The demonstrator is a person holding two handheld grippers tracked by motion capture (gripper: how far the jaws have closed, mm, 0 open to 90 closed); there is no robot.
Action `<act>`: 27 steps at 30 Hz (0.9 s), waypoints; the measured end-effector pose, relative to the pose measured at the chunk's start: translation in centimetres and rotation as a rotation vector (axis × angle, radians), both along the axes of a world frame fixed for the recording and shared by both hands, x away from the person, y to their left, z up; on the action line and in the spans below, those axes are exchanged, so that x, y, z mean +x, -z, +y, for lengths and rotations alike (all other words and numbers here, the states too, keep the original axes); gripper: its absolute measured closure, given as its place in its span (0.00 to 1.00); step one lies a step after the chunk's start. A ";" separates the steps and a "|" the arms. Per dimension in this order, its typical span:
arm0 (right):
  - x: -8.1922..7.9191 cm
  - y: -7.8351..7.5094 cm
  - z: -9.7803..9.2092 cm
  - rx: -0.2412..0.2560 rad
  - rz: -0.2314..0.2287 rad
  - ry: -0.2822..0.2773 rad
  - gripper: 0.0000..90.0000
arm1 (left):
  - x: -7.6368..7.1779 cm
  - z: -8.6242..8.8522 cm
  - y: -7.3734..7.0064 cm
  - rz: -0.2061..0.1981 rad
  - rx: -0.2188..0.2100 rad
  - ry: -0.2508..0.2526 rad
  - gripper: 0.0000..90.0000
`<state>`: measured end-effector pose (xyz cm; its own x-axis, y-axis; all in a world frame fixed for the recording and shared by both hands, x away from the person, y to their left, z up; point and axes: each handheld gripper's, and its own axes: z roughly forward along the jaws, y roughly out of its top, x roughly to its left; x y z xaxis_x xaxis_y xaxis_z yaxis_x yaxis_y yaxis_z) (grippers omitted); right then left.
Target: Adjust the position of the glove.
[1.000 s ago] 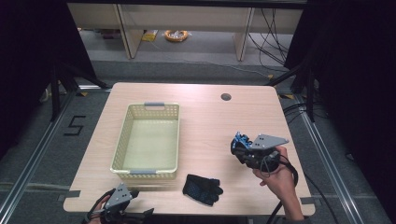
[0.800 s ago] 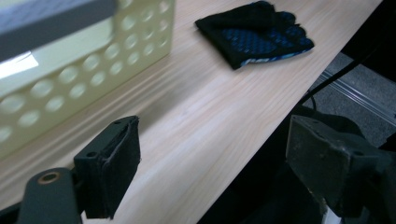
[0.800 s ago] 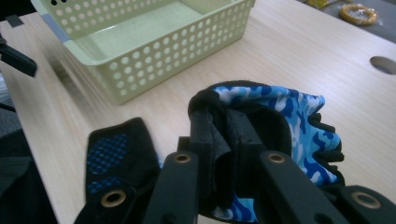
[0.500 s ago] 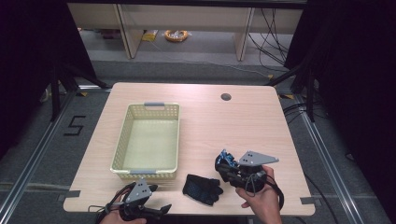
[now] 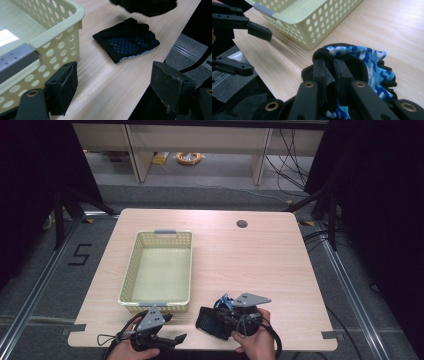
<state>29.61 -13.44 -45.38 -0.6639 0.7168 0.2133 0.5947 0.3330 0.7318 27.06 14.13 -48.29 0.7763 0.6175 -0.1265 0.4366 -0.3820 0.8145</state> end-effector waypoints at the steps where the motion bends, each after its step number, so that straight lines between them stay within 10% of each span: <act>1: 0.0 0.0 0.0 0.000 0.000 0.000 0.90 | 0.0 0.0 0.0 0.017 0.008 0.005 0.25; 8: 0.2 3.3 2.5 -0.042 0.082 -0.009 0.84 | 0.6 -0.2 1.2 0.044 0.029 0.013 0.29; 16: 0.1 3.5 2.5 -0.027 0.092 -0.033 0.68 | 1.0 -0.7 1.7 0.042 0.049 0.023 0.32; 22: -0.2 1.1 0.0 0.006 -0.027 -0.042 0.69 | 1.3 -1.3 1.5 0.043 0.054 0.032 0.33; 27: 0.8 1.0 -4.3 -0.112 -0.080 -0.035 0.67 | 1.6 -2.7 1.4 0.018 0.044 0.054 0.36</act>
<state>30.42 -17.75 -46.39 -0.7003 0.7095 0.0789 0.5228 0.4345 0.7334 28.64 11.46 -49.72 0.8065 0.5801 -0.1141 0.4285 -0.4407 0.7888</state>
